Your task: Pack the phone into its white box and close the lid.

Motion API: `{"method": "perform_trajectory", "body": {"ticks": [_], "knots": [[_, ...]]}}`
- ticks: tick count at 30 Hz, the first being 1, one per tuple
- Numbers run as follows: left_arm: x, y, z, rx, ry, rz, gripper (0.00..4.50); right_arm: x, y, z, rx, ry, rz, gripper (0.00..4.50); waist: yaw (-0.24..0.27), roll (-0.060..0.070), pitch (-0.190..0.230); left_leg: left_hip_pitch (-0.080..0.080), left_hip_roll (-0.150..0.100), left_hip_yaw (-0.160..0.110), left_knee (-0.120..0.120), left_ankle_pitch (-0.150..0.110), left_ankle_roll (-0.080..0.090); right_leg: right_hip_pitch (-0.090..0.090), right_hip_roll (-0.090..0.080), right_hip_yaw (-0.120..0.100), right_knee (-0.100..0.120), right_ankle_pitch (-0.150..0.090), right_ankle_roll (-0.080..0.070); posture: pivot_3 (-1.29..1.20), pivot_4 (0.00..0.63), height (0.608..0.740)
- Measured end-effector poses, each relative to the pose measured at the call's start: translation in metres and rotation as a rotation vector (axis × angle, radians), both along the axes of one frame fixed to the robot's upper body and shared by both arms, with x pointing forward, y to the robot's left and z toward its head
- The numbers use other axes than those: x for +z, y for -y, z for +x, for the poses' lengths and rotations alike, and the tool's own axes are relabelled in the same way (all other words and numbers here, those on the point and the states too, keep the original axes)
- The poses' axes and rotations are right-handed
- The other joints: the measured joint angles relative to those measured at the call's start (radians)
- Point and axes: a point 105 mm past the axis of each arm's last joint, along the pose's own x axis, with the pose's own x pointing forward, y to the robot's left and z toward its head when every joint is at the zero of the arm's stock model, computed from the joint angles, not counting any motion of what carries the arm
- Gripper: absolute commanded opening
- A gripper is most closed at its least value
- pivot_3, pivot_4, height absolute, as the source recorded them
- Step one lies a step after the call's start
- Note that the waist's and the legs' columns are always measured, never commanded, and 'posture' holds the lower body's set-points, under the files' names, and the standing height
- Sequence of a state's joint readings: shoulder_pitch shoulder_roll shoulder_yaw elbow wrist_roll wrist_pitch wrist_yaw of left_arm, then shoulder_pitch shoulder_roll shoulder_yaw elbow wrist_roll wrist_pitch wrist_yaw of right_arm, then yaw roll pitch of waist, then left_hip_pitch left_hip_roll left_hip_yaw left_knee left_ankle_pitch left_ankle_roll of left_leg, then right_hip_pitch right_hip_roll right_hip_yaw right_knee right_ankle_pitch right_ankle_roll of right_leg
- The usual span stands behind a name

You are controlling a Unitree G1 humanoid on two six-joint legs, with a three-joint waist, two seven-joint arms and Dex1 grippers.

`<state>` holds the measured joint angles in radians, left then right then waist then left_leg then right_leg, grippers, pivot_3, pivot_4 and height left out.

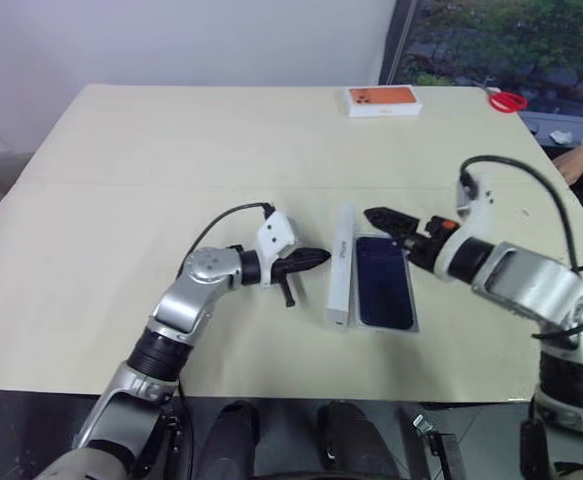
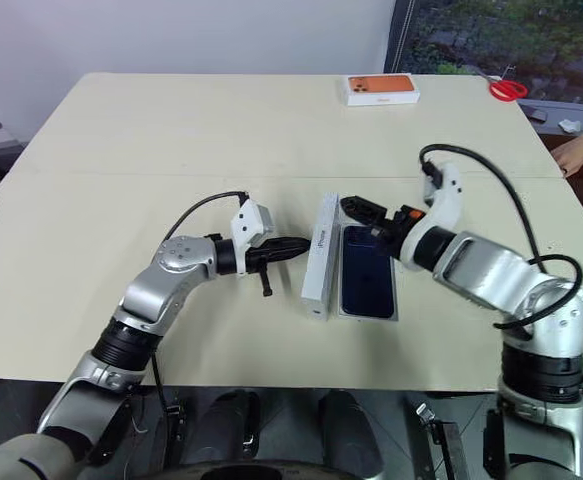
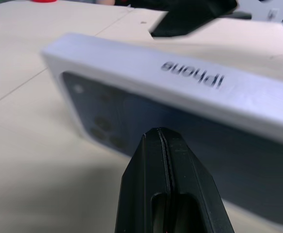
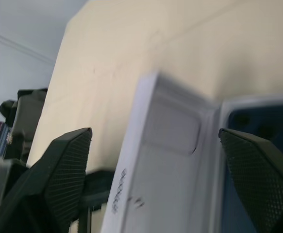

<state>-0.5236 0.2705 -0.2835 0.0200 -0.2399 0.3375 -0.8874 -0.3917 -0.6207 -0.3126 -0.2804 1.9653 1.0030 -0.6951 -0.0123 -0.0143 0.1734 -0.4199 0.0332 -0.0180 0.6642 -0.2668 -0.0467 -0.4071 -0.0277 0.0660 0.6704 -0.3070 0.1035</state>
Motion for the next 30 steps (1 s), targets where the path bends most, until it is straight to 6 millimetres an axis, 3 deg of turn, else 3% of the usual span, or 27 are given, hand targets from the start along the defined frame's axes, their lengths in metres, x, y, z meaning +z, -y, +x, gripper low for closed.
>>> {"method": "perform_trajectory", "body": {"ticks": [8, 12, 15, 20, 24, 27, 30], "knots": [[0.000, 0.033, -0.004, -0.061, 0.000, 0.026, 0.00, 0.000, 0.023, 0.000, -0.013, -0.025, -0.105, 4.48, 0.000, 0.000, 0.000, 0.000, -0.001, 0.001, 0.001, 0.000, 0.000, 0.000, 0.000, 0.001, 0.000, 0.000, 0.000, 0.00, 0.150, 0.726], [-0.002, 0.038, -0.004, -0.067, -0.004, 0.039, 0.00, 0.001, 0.030, -0.003, 0.010, -0.032, -0.212, 4.48, -0.003, 0.001, 0.000, 0.000, 0.000, 0.001, 0.001, 0.000, 0.000, 0.000, 0.000, 0.001, 0.000, 0.000, 0.000, 0.00, 0.150, 0.726], [0.002, 0.027, 0.002, -0.026, 0.007, 0.034, 0.00, -0.003, 0.038, -0.005, 0.036, -0.033, -0.378, 4.48, -0.003, 0.001, 0.000, 0.000, 0.000, 0.000, 0.001, 0.000, 0.000, 0.000, 0.001, 0.001, 0.000, 0.000, 0.000, 0.00, 0.150, 0.726], [0.020, -0.016, 0.017, 0.099, 0.020, 0.044, 0.00, -0.009, 0.056, -0.001, 0.041, 0.000, -0.582, 4.48, -0.001, 0.001, 0.000, 0.000, 0.000, 0.000, 0.001, 0.000, 0.000, 0.000, 0.000, 0.001, -0.001, 0.000, 0.000, 0.00, 0.150, 0.726], [0.009, -0.045, 0.012, 0.122, -0.012, 0.148, 0.00, -0.009, 0.070, -0.002, 0.070, 0.035, -0.758, 3.25, 0.001, 0.001, 0.000, 0.000, 0.000, 0.000, 0.000, 0.000, 0.000, 0.000, 0.000, 0.001, -0.002, 0.000, 0.000, 0.00, 0.150, 0.726], [-0.005, -0.056, 0.000, 0.056, -0.037, 0.264, 0.00, -0.014, 0.072, -0.005, 0.146, 0.061, -0.882, 1.68, 0.001, 0.002, 0.000, 0.000, 0.000, 0.001, 0.001, 0.000, 0.000, 0.000, 0.000, 0.001, -0.002, 0.000, 0.000, 0.00, 0.150, 0.726], [-0.016, -0.048, -0.013, -0.030, -0.069, 0.322, 0.00, -0.015, 0.064, -0.008, 0.249, 0.130, -0.983, 0.18, 0.002, 0.002, 0.000, 0.000, 0.000, 0.001, 0.001, 0.000, 0.000, 0.000, -0.001, 0.000, -0.002, 0.000, 0.000, 0.00, 0.150, 0.726]]}}
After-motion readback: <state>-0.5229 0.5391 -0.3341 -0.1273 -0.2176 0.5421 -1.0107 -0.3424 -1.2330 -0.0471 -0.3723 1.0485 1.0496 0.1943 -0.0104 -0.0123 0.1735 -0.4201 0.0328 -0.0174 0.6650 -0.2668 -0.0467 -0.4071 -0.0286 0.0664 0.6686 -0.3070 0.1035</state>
